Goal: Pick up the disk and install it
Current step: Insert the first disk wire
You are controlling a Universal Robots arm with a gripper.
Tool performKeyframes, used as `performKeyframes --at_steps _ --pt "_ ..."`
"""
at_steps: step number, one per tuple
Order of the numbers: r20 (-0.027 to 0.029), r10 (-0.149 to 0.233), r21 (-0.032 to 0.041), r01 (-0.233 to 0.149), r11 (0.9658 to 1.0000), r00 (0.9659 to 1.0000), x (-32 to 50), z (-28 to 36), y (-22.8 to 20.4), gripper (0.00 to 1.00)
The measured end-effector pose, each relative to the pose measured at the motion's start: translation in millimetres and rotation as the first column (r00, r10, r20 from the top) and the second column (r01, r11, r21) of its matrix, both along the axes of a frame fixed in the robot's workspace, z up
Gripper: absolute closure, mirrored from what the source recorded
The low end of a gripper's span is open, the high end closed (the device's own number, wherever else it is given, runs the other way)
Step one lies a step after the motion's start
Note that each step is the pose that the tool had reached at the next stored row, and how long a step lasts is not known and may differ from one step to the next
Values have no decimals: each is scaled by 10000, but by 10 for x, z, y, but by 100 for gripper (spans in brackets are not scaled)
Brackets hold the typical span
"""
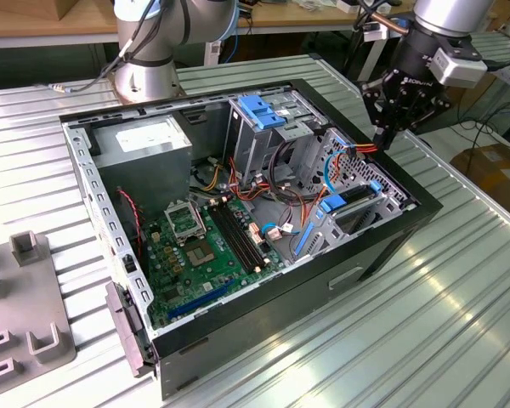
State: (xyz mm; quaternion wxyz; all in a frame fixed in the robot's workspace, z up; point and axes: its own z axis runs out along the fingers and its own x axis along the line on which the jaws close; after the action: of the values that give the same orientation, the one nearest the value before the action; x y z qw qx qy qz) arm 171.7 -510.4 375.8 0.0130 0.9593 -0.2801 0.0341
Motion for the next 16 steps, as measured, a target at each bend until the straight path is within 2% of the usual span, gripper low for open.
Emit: performKeyframes --at_steps 3,9,12,15,16 --pt "0 -424 -3 424 9991 9991 -2 -4 0 82" --pt "1 -527 -18 527 9986 9986 -130 -8 0 82" --pt "1 -1053 -17 1053 9944 9944 -132 -12 0 82" --pt "1 -1666 -19 1666 9860 9860 -132 -15 0 82" --pt "1 -1935 -18 1935 9811 9811 -131 -18 0 82"
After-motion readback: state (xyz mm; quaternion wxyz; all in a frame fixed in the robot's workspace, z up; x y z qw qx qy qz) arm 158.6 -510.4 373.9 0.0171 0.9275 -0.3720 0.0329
